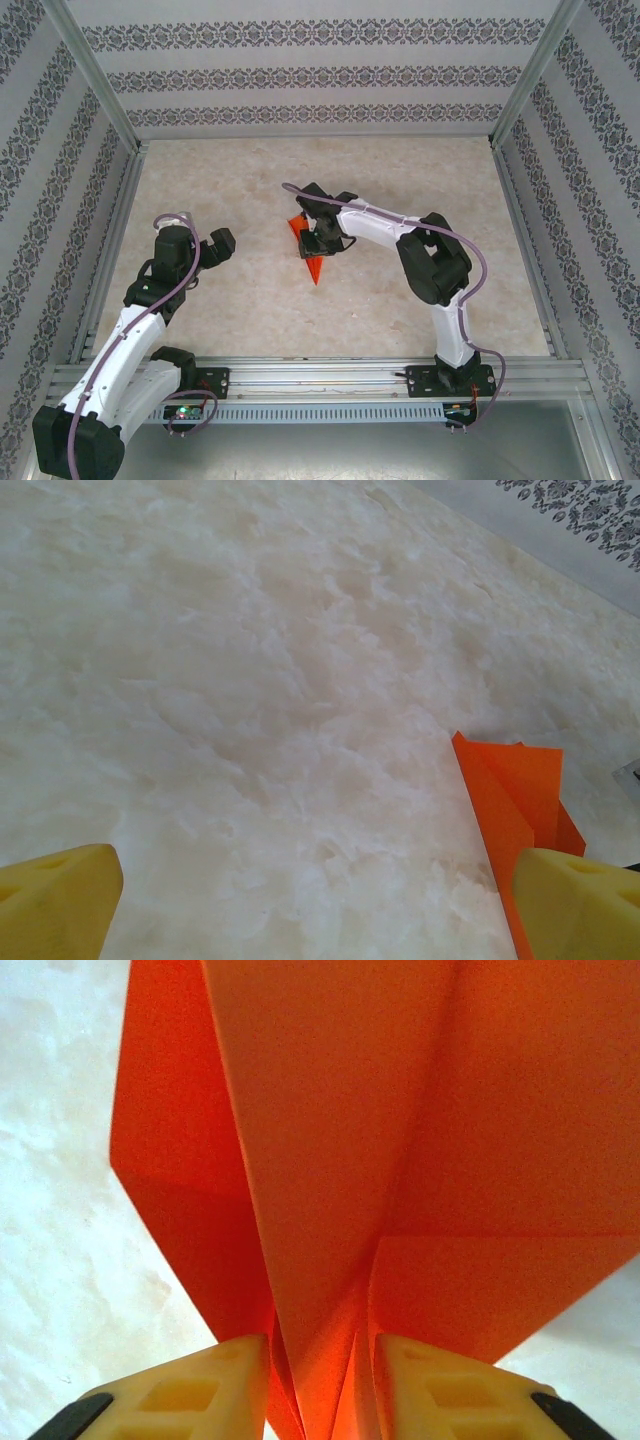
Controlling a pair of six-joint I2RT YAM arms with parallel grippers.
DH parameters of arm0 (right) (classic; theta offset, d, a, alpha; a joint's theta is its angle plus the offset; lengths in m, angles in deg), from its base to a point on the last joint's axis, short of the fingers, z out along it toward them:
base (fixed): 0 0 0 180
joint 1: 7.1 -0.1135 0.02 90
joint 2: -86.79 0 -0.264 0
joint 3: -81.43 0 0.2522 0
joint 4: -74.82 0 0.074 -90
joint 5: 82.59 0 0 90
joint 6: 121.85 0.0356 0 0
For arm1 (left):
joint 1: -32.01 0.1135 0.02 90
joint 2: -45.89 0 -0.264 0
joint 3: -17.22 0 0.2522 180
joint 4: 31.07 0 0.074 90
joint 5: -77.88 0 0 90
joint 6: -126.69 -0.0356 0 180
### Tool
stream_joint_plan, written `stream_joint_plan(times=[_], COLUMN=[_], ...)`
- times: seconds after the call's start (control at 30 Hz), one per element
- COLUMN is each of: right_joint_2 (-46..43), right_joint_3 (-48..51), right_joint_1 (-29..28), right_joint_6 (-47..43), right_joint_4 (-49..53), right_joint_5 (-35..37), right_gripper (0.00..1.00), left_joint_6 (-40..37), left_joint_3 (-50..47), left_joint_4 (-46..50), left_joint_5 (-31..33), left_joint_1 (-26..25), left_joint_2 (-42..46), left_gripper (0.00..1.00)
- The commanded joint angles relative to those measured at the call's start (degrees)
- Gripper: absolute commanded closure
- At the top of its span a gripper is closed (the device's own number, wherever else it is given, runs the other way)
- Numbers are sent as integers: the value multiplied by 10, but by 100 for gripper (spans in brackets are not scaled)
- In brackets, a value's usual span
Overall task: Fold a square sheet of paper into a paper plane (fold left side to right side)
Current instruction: Pick up the paper plane at the center of the table.
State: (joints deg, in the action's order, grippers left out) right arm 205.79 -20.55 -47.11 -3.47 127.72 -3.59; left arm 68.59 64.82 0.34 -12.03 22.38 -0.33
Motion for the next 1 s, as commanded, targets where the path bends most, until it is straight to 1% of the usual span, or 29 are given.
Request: stream_joint_plan(times=[0.0,0.43,0.97], right_joint_2=[14,41,67], right_joint_3=[-20,-48,-60], right_joint_1=[-9,-24,-33], right_joint_6=[3,2,4], right_joint_4=[20,43,56], right_joint_5=[21,50,75], right_gripper=[68,73,77], left_joint_6=[-6,-9,-10], left_joint_3=[-6,-9,-15], left_joint_4=[22,23,23], left_joint_5=[6,6,4], left_joint_1=[8,8,8], left_joint_2=[8,7,7], left_gripper=[0,0,0])
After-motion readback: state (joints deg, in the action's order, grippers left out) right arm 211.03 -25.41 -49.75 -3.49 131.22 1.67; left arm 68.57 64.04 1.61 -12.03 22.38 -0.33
